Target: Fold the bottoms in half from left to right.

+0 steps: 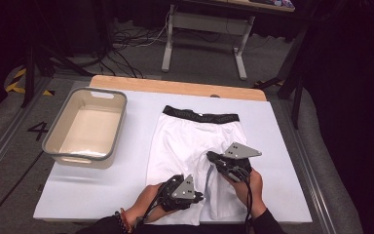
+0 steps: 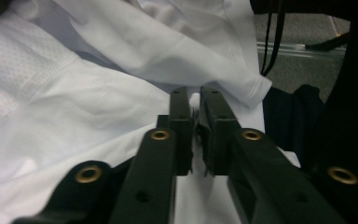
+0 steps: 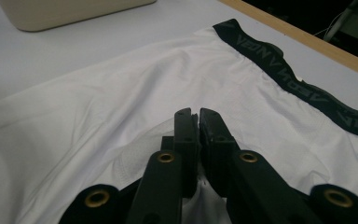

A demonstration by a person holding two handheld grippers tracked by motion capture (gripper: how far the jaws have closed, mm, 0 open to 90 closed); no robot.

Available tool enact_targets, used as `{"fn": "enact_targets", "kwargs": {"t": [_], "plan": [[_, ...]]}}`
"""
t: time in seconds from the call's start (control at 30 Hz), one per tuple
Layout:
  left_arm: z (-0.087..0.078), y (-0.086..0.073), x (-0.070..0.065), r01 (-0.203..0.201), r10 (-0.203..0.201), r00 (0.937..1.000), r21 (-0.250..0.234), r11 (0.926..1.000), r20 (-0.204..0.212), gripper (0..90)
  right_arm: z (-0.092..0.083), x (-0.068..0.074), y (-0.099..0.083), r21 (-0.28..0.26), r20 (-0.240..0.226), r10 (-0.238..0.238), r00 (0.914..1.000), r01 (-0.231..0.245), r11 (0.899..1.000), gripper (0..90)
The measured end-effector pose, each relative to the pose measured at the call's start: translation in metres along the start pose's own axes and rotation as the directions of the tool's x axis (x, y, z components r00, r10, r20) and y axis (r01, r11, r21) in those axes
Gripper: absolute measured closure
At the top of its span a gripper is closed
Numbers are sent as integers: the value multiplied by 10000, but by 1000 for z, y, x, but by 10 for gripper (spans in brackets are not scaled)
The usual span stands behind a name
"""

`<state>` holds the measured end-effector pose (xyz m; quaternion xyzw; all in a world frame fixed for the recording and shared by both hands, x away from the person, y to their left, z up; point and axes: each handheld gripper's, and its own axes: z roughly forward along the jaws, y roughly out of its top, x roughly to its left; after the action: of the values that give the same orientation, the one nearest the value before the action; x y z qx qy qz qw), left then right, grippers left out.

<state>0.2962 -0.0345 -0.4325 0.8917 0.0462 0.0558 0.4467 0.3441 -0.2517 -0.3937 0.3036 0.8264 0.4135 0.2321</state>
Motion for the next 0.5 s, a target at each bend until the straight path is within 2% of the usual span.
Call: {"fn": "enact_targets", "kwargs": {"t": [0.07,0.1,0.13,0.17,0.23,0.27,0.33,0.43,0.47,0.5], "plan": [[-2,0,0,91,-91,10000,-37,10000,-36,763,0,0,0,-69,49,18,10000,-18,10000,849],[-6,1,1,74,-78,9994,-125,9999,-328,763,0,0,0,-71,44,50,10000,-49,10000,845],[-9,2,2,87,-97,9986,-203,9998,-511,704,1,0,0,-44,90,50,9999,-49,10000,817],[-12,2,3,124,-137,9987,-269,9996,-496,698,1,0,-1,-47,122,107,9999,-106,9999,711],[-23,0,8,147,-194,9963,-555,9983,-833,678,1,0,-1,17,125,117,9999,-118,9999,633],[-25,0,8,163,-214,9961,-607,9980,-854,655,-2,0,-3,-45,174,122,9998,-122,9999,609],[-34,-3,12,181,-255,9933,-668,9976,-1128,599,-8,0,-5,-246,-53,102,9999,-103,9996,582],[-42,-9,15,203,-319,9902,-858,9961,-1357,551,-22,-1,-10,-464,-16,59,10000,-59,9989,578],[-48,-13,18,180,-314,9880,-890,9959,-1515,523,-28,-1,-14,-587,-117,57,9999,-63,9983,582],[-56,-18,22,92,-259,9819,-889,9960,-1877,503,-32,0,-16,-587,-74,32,10000,-36,9983,579]]}}
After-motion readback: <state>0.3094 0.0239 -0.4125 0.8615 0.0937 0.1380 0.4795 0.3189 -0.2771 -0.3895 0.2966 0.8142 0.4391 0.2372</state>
